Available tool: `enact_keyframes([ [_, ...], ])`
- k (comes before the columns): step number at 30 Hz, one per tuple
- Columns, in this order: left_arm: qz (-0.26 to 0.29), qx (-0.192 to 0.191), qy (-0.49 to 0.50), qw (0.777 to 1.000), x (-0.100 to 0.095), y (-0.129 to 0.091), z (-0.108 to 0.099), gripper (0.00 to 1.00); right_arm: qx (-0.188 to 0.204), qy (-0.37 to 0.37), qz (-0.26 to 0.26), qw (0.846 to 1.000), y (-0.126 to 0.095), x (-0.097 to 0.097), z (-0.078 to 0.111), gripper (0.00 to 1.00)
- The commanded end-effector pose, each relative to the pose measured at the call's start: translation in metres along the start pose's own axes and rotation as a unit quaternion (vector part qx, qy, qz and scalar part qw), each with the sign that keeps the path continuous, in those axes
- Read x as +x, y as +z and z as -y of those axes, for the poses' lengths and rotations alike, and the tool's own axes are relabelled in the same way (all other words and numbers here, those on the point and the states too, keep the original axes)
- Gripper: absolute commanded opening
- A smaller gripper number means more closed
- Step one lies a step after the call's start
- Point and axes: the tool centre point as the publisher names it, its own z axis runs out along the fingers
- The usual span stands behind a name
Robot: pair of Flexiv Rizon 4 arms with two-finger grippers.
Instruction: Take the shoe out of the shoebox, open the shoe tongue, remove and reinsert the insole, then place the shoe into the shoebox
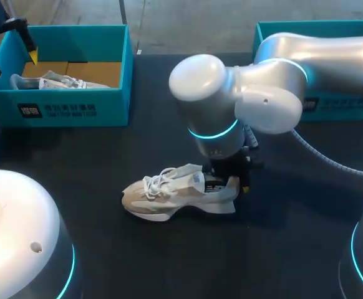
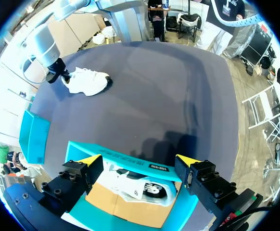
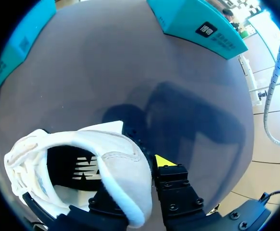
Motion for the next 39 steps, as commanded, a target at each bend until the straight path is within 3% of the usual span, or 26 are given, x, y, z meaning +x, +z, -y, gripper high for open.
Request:
enact_keyframes([
  [1,0.000,-0.002,0.000,1.000,0.001,0.001,0.001,1.00,-0.004,0.163,0.000,0.987,0.002,0.005,0.007,0.45],
  [3,0.000,-0.002,0.000,1.000,0.001,0.001,0.001,1.00,-0.004,0.163,-0.002,0.987,-0.003,0.004,0.009,0.52],
  [7,0.000,-0.002,0.000,1.000,0.001,0.001,0.001,1.00,-0.011,0.157,-0.007,0.988,-0.015,0.000,0.012,0.99],
  [15,0.000,-0.002,0.000,1.000,0.001,0.001,0.001,1.00,-0.015,0.122,-0.036,0.992,-0.049,-0.009,0.014,1.00],
  [22,0.000,-0.002,0.000,1.000,0.001,0.001,0.001,1.00,-0.042,-0.015,-0.070,0.997,-0.076,-0.002,0.014,1.00],
  [26,0.000,-0.002,0.000,1.000,0.001,0.001,0.001,1.00,-0.066,-0.095,-0.087,0.990,-0.087,0.003,0.016,1.00],
  [31,0.000,-0.002,0.000,1.000,0.001,0.001,0.001,1.00,-0.110,-0.212,-0.107,0.965,-0.101,0.010,0.027,1.00],
  [39,0.000,-0.002,0.000,1.000,0.001,0.001,0.001,1.00,-0.111,-0.195,-0.103,0.969,-0.105,0.010,0.025,1.00],
])
